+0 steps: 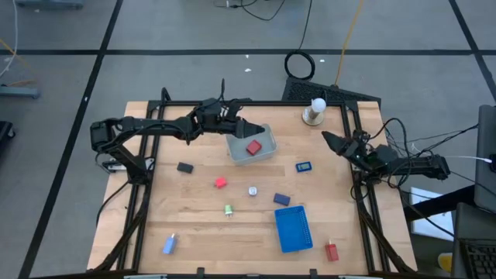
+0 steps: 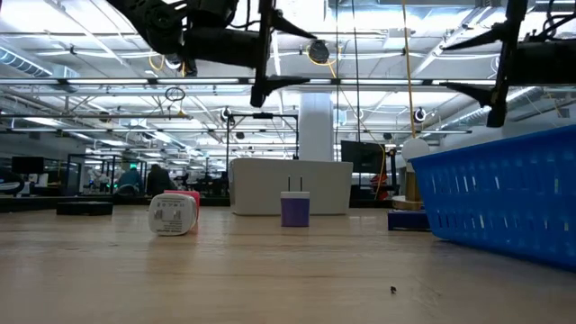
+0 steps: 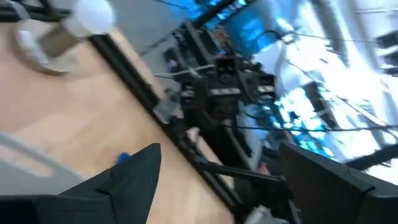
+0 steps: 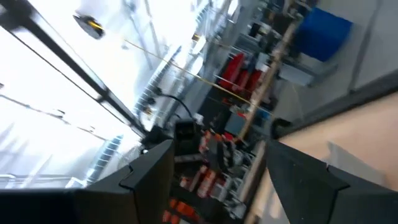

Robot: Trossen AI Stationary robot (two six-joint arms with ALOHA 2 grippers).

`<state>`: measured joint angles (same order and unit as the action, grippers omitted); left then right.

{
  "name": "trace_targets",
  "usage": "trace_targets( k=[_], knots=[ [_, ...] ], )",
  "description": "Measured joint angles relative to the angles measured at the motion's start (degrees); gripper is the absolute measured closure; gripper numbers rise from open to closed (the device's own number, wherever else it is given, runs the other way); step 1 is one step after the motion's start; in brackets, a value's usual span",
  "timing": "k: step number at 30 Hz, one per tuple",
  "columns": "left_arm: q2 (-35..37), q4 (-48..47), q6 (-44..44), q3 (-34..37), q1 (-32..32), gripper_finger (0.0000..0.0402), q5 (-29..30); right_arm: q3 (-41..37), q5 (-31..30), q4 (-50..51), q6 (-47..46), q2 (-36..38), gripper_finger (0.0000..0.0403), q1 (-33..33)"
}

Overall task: Pick & Place Office items
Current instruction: Put the pink charger adapter into the gray bin

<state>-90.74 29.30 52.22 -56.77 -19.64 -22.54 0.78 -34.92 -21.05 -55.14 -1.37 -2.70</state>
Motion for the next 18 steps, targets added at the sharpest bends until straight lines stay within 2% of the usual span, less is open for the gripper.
trace_targets(
  k=[6, 13, 18],
  knots=[
    [0.00, 5.98, 0.82, 0.00, 0.37, 0.0073, -2.07, 0.00, 0.24, -8.27, 6.09, 0.02, 0.0161, 0.00],
    [0.04, 12.24, 0.91, 0.00, 0.44, 0.0073, -8.24, 0.02, 0.72, -10.55, 4.33, 0.00, 0.0161, 0.00],
    [0.48, 15.03, -2.59, -0.36, 0.44, 0.0073, -13.71, 0.02, 2.12, -11.75, 5.14, -0.07, 0.0161, -0.02]
  ],
)
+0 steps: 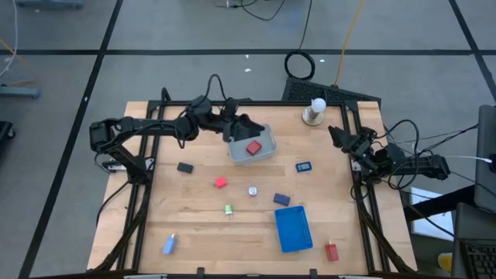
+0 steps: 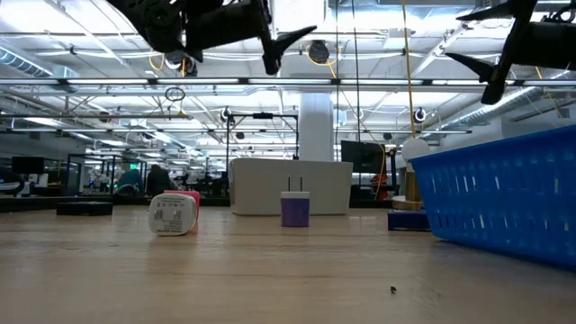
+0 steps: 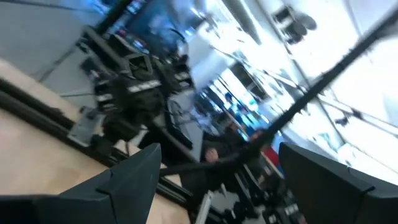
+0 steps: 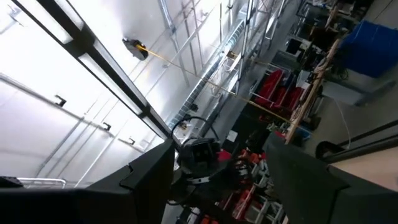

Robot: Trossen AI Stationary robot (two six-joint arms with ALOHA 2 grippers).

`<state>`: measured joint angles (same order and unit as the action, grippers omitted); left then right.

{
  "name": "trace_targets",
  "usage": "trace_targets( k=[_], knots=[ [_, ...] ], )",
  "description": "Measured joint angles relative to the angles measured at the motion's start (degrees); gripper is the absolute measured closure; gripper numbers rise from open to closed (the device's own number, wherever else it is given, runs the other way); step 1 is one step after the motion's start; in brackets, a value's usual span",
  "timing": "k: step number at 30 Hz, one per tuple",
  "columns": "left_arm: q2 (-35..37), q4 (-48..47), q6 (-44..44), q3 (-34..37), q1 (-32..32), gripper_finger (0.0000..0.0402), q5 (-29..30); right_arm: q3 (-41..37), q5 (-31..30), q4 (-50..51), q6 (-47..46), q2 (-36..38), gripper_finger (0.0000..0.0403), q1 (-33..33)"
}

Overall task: Pick & Place Office items
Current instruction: Put the pink charger adapter into the gray bin

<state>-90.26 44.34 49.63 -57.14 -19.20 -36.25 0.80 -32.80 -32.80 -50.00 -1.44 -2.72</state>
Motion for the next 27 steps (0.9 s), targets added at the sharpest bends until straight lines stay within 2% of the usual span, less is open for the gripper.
trace_targets(
  k=[5, 9, 12, 14, 16, 18, 20, 21, 23, 27],
  knots=[
    [-0.01, -1.40, -2.45, -3.54, 0.15, 0.0073, -9.71, 0.00, 0.02, 0.00, -0.29, -0.91, 0.0161, 0.00],
    [-0.02, -9.08, -7.96, -8.45, 0.92, 0.0073, -16.20, 0.03, 0.02, 0.00, -1.11, -2.79, 0.0161, 0.00],
    [0.00, -21.73, -14.68, -14.49, 1.82, 0.0073, -17.81, 0.07, 0.04, 0.02, -2.44, -4.74, 0.0161, 0.00],
    [0.00, -36.55, -22.81, -19.31, 2.43, 0.0074, -16.79, 0.07, 0.04, 0.02, -3.55, -6.18, 0.0161, 0.00],
    [-0.06, -55.53, -33.18, -25.20, 3.34, 0.0079, -9.53, 0.07, 0.04, 0.04, -4.59, -7.53, 0.0161, 0.00],
    [-0.09, -72.12, -42.27, -31.29, 4.98, 0.0091, 5.27, 0.07, 0.04, 0.03, -5.05, -8.92, 0.0161, 0.00],
    [0.01, -81.29, -46.06, -35.41, 6.97, 0.0107, 22.01, 0.07, 0.00, 0.04, -5.09, -10.16, 0.0161, 0.00],
    [0.04, -83.52, -46.64, -36.59, 7.84, 0.0115, 27.81, 0.07, -0.02, 0.04, -5.44, -10.73, 0.0161, 0.00],
    [-0.01, -86.44, -46.28, -38.32, 8.52, 0.0130, 31.97, 0.07, -0.07, 0.04, -6.81, -11.82, 0.0161, 0.00],
    [0.11, -87.56, -42.48, -40.27, 7.89, 0.0147, 28.44, 0.07, -0.07, 0.04, -9.41, -14.04, 0.0161, 0.00]
  ],
)
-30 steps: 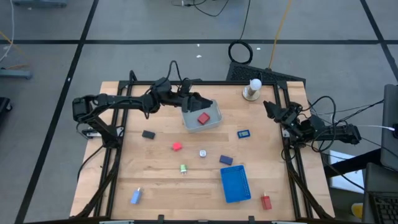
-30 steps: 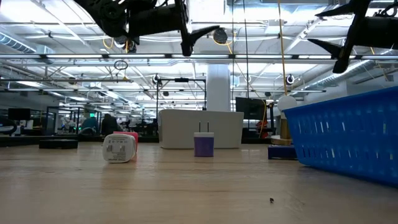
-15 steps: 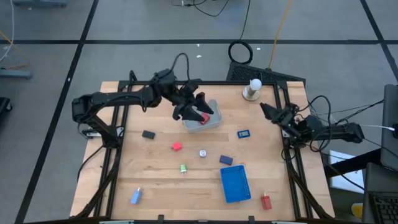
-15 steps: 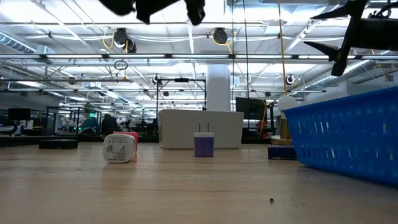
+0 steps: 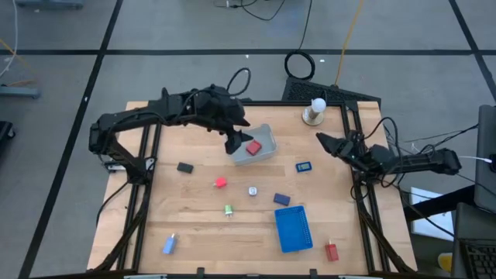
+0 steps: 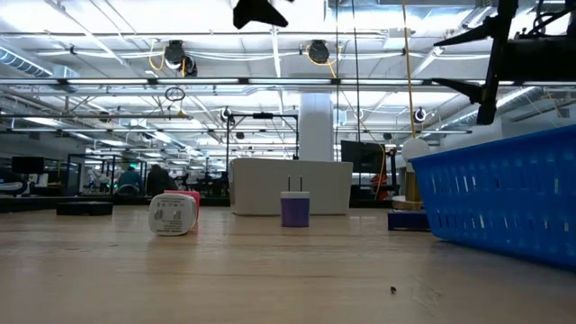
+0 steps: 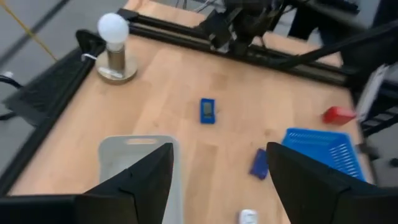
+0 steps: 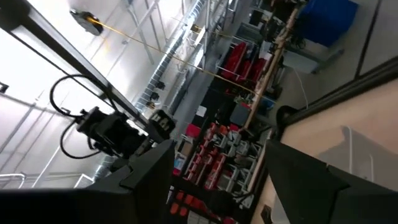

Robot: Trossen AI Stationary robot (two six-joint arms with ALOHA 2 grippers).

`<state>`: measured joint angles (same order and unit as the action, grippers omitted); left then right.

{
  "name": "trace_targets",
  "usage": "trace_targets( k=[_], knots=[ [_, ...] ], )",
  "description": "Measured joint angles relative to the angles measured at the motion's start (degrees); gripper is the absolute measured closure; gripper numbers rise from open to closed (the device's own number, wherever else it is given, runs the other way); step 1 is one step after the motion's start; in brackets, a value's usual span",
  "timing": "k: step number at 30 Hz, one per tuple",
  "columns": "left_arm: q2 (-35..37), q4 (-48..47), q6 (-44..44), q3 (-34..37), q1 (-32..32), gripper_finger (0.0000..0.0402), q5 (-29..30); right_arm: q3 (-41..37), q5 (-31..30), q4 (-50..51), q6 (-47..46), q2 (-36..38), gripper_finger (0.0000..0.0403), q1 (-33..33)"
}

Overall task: Pick & Place Office items
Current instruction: Put the pink charger adapter into the gray bin

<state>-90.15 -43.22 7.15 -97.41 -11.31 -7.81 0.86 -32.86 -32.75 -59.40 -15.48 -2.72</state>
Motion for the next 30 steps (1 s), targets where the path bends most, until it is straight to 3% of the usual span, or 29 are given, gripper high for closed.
trace_targets(
  k=[4, 10, 13, 21, 30],
  knots=[
    [-0.20, -1.30, 2.29, 0.07, -0.56, 0.0143, -0.31, 0.00, -0.07, -0.92, -0.99, -1.85, 0.0161, 0.01],
    [-0.15, -4.15, 3.51, 0.07, -0.67, 0.0138, 8.72, 0.00, -0.37, -7.53, 2.70, -4.82, 0.0161, 0.09],
    [-0.13, -4.20, 2.43, 0.07, -0.65, 0.0147, 10.45, 0.18, -0.87, -10.77, 4.42, -6.39, 0.0161, 0.11],
    [-0.13, -5.92, 1.34, 0.09, -0.67, 0.0170, 10.84, 4.03, -0.07, -10.62, 10.84, -10.92, 0.0161, 0.11],
    [-0.13, -20.54, 5.04, 0.11, -0.10, 0.0146, 9.22, 4.79, -0.04, -10.71, 9.04, -15.26, 0.0161, 0.11]
  ],
)
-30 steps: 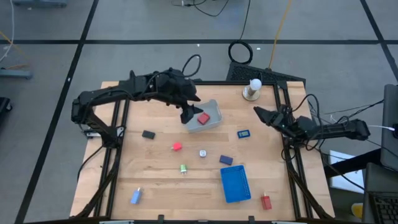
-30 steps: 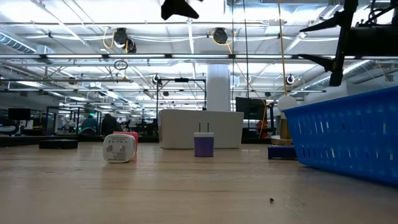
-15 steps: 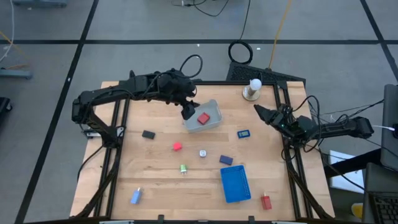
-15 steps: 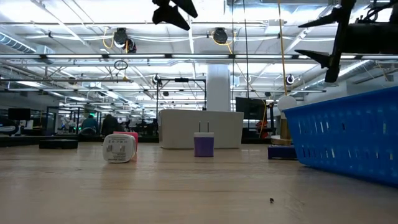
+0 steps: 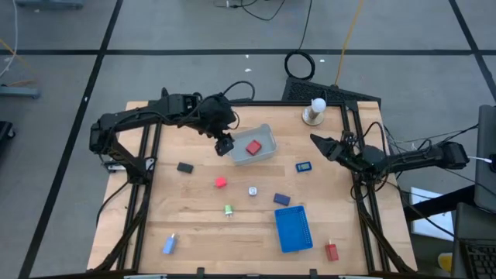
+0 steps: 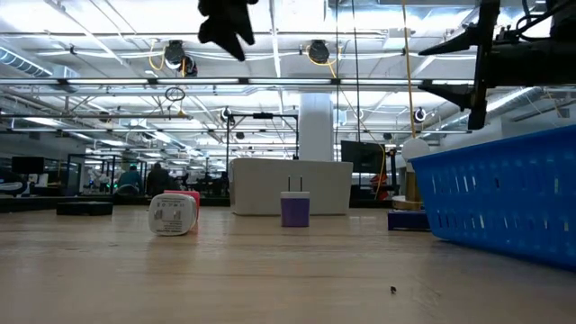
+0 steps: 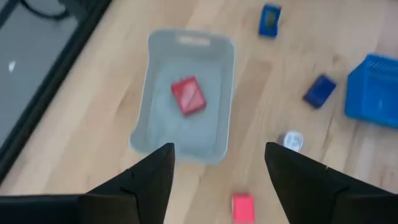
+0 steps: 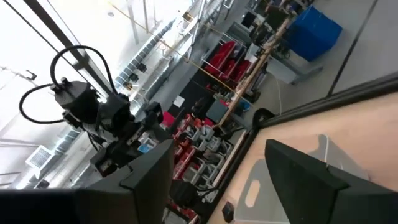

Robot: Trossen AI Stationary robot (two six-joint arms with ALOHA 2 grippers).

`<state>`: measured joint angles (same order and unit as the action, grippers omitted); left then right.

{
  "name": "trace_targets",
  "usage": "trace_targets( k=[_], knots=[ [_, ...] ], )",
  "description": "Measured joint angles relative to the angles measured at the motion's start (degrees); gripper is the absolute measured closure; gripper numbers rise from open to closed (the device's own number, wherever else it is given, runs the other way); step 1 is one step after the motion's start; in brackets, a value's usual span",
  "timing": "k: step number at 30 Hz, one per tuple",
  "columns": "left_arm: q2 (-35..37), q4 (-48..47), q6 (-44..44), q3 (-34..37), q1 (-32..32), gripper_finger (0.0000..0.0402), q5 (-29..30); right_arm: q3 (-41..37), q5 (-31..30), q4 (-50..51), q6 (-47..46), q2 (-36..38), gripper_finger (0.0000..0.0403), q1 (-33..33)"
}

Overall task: Pick & Place Office items
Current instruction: Put the pink charger adapter into the gray bin

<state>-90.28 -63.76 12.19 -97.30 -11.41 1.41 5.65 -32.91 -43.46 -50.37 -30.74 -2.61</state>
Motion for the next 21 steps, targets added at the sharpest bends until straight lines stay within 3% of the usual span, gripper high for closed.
trace_targets(
  k=[13, 21],
  knots=[
    [0.00, -13.26, 4.97, 0.02, 6.46, 0.0108, 0.98, 0.20, 3.61, -0.07, -2.93, -1.20, 0.0161, -0.09],
    [0.00, -11.50, 6.93, 1.53, 13.19, 0.0107, 4.97, 0.24, 4.70, -0.07, -2.95, -1.20, 0.0161, -0.11]
  ],
)
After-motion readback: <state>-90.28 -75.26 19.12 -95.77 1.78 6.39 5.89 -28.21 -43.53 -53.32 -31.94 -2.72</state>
